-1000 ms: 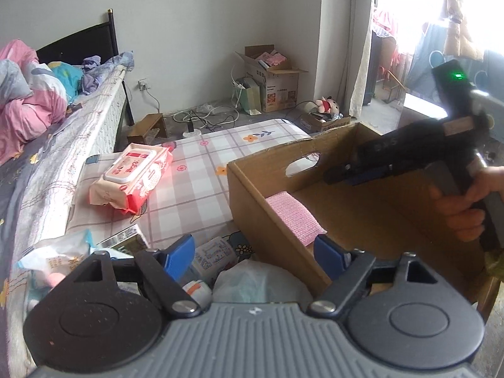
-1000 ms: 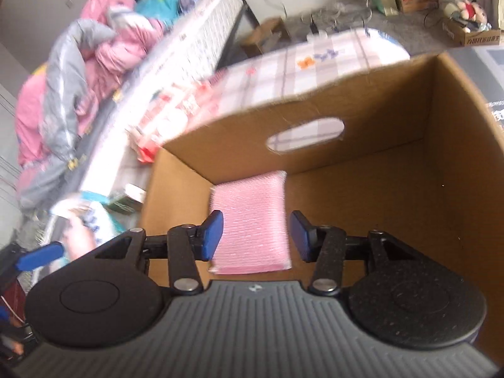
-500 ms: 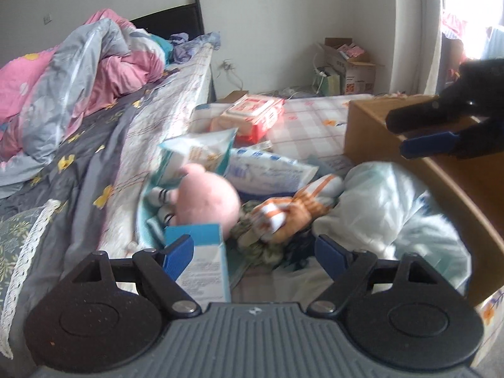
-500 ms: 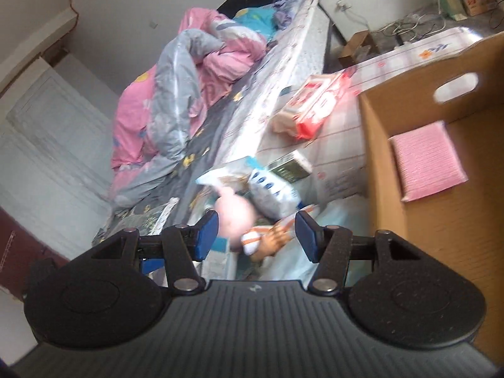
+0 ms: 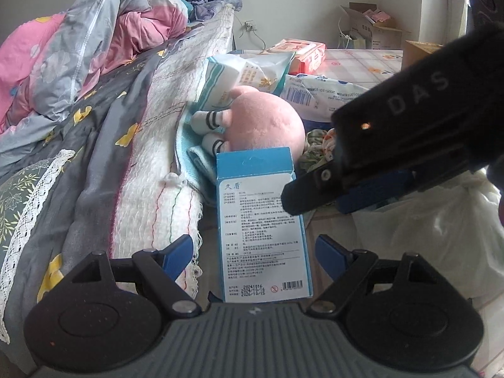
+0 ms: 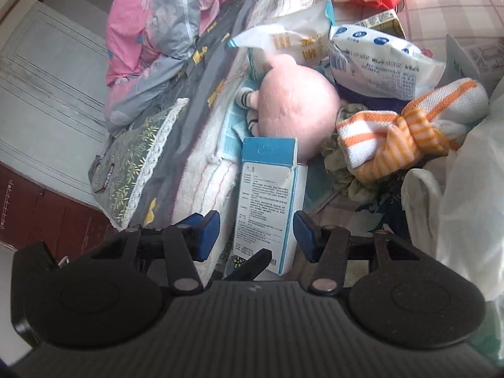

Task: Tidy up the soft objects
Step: 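Grasp the blue-and-white medicine box with the left tool while the right tool grips it, then carry the medicine box into the cardboard box beside the pad and release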

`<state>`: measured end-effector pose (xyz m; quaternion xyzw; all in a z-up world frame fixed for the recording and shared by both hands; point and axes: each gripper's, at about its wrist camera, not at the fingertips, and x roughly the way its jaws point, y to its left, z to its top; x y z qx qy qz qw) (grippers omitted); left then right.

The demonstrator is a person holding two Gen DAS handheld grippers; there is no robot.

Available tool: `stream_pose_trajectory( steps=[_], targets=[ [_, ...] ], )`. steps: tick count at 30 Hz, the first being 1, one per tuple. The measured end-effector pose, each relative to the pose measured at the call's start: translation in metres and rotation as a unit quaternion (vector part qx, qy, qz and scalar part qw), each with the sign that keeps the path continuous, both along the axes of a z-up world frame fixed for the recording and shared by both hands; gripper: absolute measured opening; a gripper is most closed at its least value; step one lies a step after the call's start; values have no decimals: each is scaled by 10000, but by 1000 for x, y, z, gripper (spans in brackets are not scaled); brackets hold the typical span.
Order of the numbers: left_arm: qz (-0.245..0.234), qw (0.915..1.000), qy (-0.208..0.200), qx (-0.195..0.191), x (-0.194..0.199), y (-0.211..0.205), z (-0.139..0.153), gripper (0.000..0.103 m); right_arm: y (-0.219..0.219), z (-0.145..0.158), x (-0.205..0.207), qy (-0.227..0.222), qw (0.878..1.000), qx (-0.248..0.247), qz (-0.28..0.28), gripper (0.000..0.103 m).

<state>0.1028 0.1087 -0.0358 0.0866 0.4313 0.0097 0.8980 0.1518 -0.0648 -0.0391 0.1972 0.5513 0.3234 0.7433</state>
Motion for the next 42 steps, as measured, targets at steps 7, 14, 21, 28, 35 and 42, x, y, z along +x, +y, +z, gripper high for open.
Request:
stream_pose_trajectory(
  steps=[7, 14, 21, 28, 35, 42],
  targets=[
    [-58, 9997, 240, -48, 18, 6, -17, 92, 28, -32, 20, 265, 9990, -372, 34, 51],
    [-85, 9982, 579, -115, 33, 6, -32, 92, 39, -53, 28, 514, 9980, -369, 76, 48],
    [-32, 9976, 652, -238, 35, 4, -37, 75, 36, -63, 33, 699, 9975, -48, 18, 42],
    [54, 9986, 468, -254, 21, -1, -18, 74, 31, -49, 27, 528, 9985, 108, 71, 38],
    [89, 9997, 176, -111, -7, -13, 11, 74, 23, -20, 10, 298, 9988, 352, 188, 38],
    [-68, 9996, -276, 41, -13, -41, 54, 74, -4, 24, -3, -174, 9977, 644, 134, 37]
  ],
)
